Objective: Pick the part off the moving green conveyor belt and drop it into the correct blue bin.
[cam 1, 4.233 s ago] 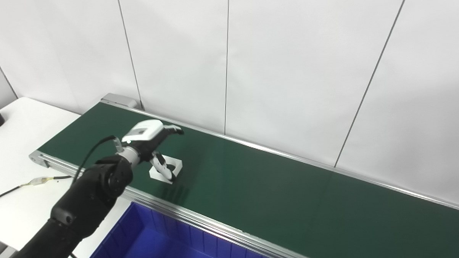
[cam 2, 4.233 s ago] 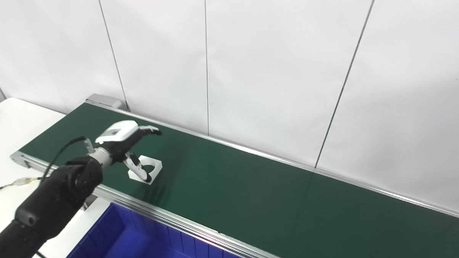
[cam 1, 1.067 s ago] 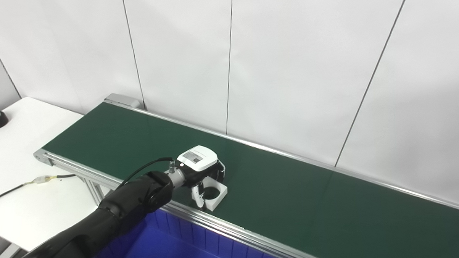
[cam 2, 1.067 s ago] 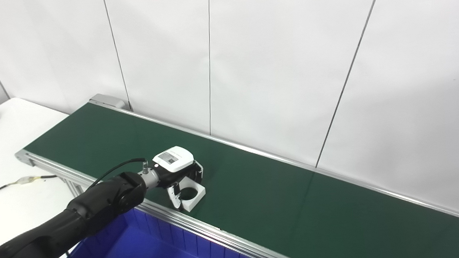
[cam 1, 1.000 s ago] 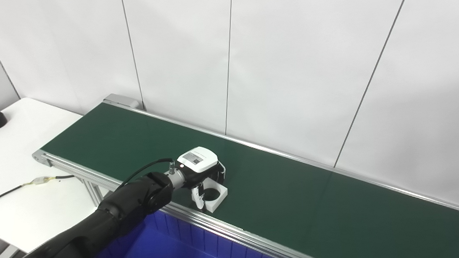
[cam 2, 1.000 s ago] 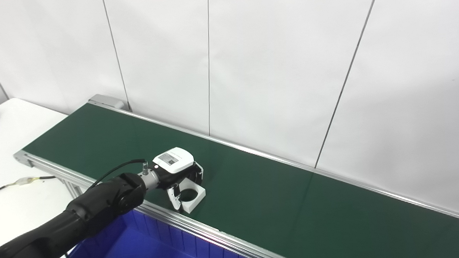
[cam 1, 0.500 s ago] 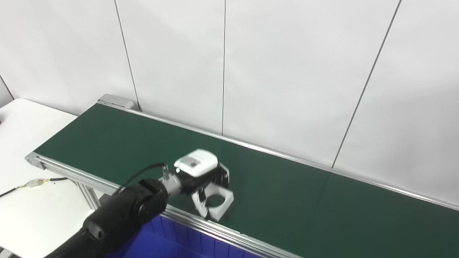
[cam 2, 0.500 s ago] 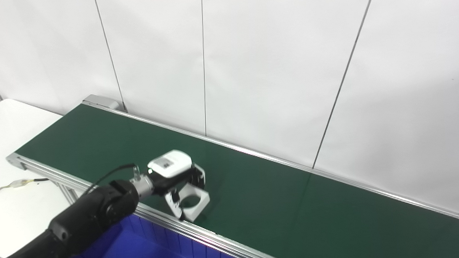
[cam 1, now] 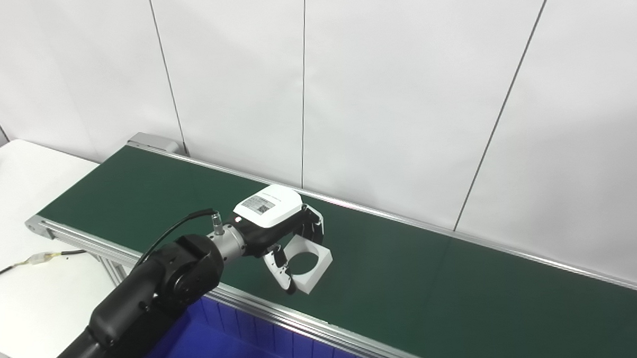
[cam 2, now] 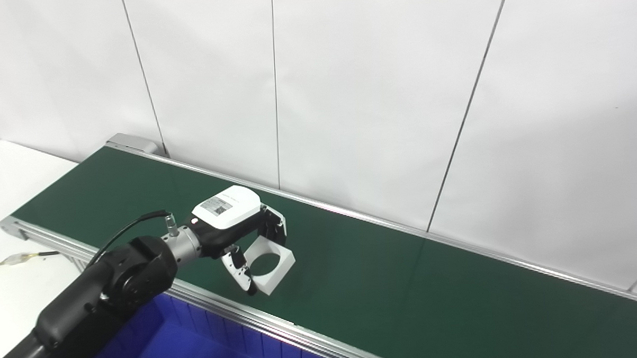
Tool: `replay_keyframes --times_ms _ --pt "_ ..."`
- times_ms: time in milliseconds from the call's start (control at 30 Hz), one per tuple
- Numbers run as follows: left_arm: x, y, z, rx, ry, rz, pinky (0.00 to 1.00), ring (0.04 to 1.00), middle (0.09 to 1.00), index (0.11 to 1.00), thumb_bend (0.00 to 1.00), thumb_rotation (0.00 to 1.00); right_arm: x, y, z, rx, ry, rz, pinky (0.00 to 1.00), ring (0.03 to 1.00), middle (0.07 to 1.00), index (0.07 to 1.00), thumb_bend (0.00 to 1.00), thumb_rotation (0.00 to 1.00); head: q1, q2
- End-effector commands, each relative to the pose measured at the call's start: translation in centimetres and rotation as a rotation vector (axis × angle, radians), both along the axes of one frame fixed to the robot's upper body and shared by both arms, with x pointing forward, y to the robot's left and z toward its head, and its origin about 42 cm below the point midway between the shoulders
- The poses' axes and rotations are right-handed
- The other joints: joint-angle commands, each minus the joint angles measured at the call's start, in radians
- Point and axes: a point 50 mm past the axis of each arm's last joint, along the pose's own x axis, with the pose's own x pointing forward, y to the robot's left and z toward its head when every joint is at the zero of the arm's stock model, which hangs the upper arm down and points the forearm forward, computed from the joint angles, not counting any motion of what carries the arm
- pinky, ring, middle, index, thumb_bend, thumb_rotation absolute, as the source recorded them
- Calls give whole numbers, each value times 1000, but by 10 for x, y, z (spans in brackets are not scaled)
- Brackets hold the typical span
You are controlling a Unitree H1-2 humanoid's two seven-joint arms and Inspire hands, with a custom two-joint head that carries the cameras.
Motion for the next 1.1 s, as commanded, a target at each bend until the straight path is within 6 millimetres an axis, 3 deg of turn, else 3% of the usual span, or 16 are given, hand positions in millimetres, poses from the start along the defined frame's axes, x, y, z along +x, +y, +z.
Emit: replay_keyframes --times_ms 0,300,433,633,900,1067 --pt "-4 2 20 -15 -50 -4 447 419 410 500 519 0 2 4 13 18 -73 2 685 777 835 883 670 397 -8 12" --pt "-40 -10 20 -64 10 -49 346 357 396 494 518 0 0 5 19 33 -82 1 694 782 836 883 667 383 -59 88" --pt "-55 -16 10 -82 48 -75 298 318 466 485 524 0 0 5 24 29 -85 0 697 784 835 882 677 398 -64 113" --pt "-69 -21 -12 -122 133 -79 363 373 410 494 520 0 -2 6 33 24 -88 -3 700 786 835 889 652 392 -88 161" --pt "-79 -20 -44 -189 236 -59 374 388 409 499 519 0 -1 6 40 22 -86 -6 711 789 836 891 654 409 -93 215" --pt "-85 -19 -60 -218 305 -42 445 454 452 497 521 0 0 6 46 10 -87 -6 703 787 837 892 645 412 -90 254"
